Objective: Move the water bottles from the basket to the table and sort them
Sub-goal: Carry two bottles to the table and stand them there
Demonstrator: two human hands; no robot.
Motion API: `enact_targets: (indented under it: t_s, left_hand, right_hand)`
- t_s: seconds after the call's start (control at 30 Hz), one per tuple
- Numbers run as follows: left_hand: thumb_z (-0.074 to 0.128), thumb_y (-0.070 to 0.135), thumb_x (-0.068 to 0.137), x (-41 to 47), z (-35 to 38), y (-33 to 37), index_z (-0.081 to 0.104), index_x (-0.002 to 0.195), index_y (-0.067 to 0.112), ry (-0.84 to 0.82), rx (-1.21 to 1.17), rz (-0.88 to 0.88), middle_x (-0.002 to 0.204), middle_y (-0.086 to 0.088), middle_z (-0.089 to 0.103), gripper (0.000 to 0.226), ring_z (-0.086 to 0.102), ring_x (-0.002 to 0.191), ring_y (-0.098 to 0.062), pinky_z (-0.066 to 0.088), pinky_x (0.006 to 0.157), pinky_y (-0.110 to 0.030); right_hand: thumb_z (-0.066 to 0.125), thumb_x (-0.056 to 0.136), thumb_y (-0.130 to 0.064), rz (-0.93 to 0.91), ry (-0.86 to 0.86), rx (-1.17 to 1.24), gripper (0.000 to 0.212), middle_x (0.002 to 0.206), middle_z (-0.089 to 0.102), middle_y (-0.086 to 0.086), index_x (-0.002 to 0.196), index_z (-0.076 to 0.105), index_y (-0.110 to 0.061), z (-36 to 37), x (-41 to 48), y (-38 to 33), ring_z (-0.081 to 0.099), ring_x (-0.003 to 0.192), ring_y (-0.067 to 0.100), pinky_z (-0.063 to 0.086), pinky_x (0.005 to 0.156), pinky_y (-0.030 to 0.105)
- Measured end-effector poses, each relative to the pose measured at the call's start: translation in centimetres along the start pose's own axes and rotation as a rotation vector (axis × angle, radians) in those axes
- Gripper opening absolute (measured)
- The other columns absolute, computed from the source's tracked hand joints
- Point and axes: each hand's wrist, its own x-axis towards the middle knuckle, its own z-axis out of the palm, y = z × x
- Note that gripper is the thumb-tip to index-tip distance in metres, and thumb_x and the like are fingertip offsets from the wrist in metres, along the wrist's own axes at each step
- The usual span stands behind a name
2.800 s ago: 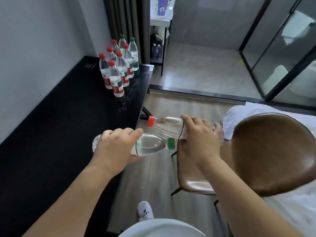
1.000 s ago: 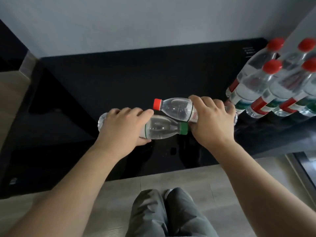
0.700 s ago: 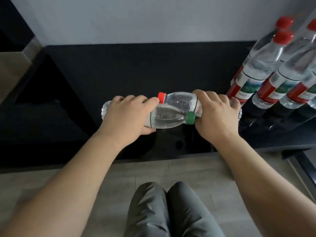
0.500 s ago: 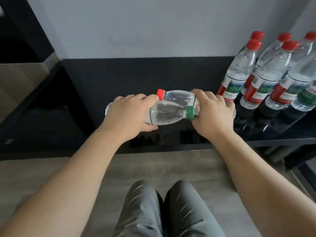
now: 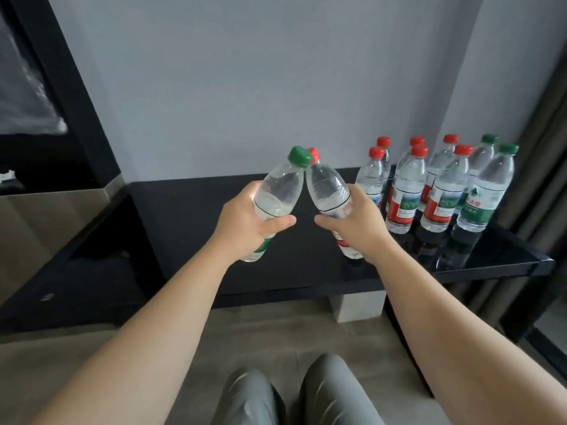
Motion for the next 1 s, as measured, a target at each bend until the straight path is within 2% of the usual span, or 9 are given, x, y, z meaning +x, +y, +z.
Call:
enact_targets:
  t_s: [0.13, 0.2, 0.3, 0.4, 0.5, 0.63, 0.73, 0.9, 1.0]
  left_hand:
    - [0.088, 0.047, 0.069, 0.4, 1.6, -1.1, 0.064, 0.114, 0.03, 0.008, -0.31, -0.108, 0.103, 0.008, 0.076, 0.054, 0.073, 0.097, -0.012, 0.059, 0.091, -0.044]
    - [0.089, 0.041, 0.072, 0.6, 2.4, -1.7, 0.065, 0.114, 0.027, 0.008, -0.406, -0.127, 0.104, 0.004, 0.076, 0.05, 0.073, 0.098, -0.015, 0.058, 0.094, -0.047]
    - [0.085, 0.03, 0.081, 1.1, 3.7, -2.5, 0.065, 0.114, 0.026, 0.016, -0.479, -0.153, 0.104, 0.005, 0.076, 0.038, 0.073, 0.098, -0.014, 0.058, 0.09, -0.042]
    - [0.083, 0.027, 0.083, 1.7, 4.8, -3.2, 0.065, 0.112, 0.028, 0.019, -0.509, -0.178, 0.102, 0.008, 0.076, 0.033, 0.073, 0.098, -0.011, 0.055, 0.086, -0.035]
    - [0.084, 0.028, 0.082, 2.4, 5.7, -4.0, 0.065, 0.113, 0.028, 0.01, -0.499, -0.192, 0.104, 0.008, 0.076, 0.036, 0.072, 0.099, -0.011, 0.057, 0.089, -0.036]
    - [0.084, 0.028, 0.082, 2.9, 6.7, -5.0, 0.065, 0.112, 0.029, 0.02, -0.506, -0.202, 0.103, 0.008, 0.075, 0.036, 0.072, 0.099, -0.011, 0.057, 0.089, -0.036]
    - [0.083, 0.024, 0.083, 3.2, 7.4, -5.4, 0.064, 0.111, 0.029, 0.021, -0.514, -0.211, 0.101, 0.01, 0.076, 0.034, 0.072, 0.098, -0.008, 0.056, 0.084, -0.03]
    - [0.083, 0.023, 0.083, 3.5, 8.2, -6.0, 0.064, 0.113, 0.026, 0.001, -0.494, -0.21, 0.102, 0.011, 0.076, 0.035, 0.072, 0.097, -0.007, 0.055, 0.079, -0.023]
    - [0.083, 0.023, 0.084, 3.4, 8.4, -6.4, 0.064, 0.115, 0.025, -0.004, -0.496, -0.213, 0.103, 0.011, 0.075, 0.037, 0.072, 0.098, -0.007, 0.055, 0.079, -0.024]
  right_hand:
    - [0.093, 0.063, -0.039, 0.125, -0.065, 0.351, 0.069, 0.112, 0.075, -0.006, 0.123, 0.06, -0.032, 0.2, 0.5, 1.6, 0.072, 0.107, 0.02, 0.056, 0.099, 0.053]
    - [0.093, 0.066, -0.031, 0.154, -0.087, 0.484, 0.066, 0.113, 0.075, 0.0, 0.125, 0.062, -0.029, 0.6, 0.9, 2.6, 0.073, 0.107, 0.025, 0.055, 0.1, 0.056]
    - [0.084, 0.081, -0.009, 0.159, -0.139, 0.592, 0.054, 0.113, 0.074, 0.006, 0.128, 0.061, -0.021, 1.0, 1.4, 3.9, 0.072, 0.106, 0.028, 0.057, 0.098, 0.052]
    - [0.079, 0.081, 0.0, 0.163, -0.204, 0.666, 0.055, 0.11, 0.073, 0.009, 0.13, 0.061, -0.015, 1.3, 2.2, 5.1, 0.072, 0.104, 0.03, 0.058, 0.09, 0.045]
    - [0.074, 0.081, 0.007, 0.178, -0.231, 0.687, 0.055, 0.106, 0.072, 0.01, 0.131, 0.06, -0.011, 1.6, 2.9, 6.1, 0.072, 0.099, 0.028, 0.058, 0.084, 0.04]
    - [0.076, 0.073, 0.004, 0.18, -0.269, 0.659, 0.06, 0.11, 0.073, 0.012, 0.128, 0.062, -0.013, 1.9, 3.7, 7.4, 0.071, 0.104, 0.032, 0.058, 0.087, 0.043]
    - [0.078, 0.065, 0.001, 0.183, -0.321, 0.648, 0.064, 0.107, 0.073, 0.01, 0.125, 0.063, -0.016, 2.1, 4.2, 7.9, 0.071, 0.103, 0.03, 0.057, 0.091, 0.044]
    - [0.076, 0.064, 0.001, 0.172, -0.341, 0.664, 0.064, 0.107, 0.073, 0.009, 0.123, 0.063, -0.018, 2.1, 4.8, 8.4, 0.071, 0.104, 0.028, 0.056, 0.094, 0.046]
    - [0.074, 0.064, 0.001, 0.162, -0.362, 0.664, 0.061, 0.105, 0.073, 0.008, 0.121, 0.063, -0.017, 2.0, 5.0, 8.6, 0.072, 0.101, 0.025, 0.057, 0.09, 0.041]
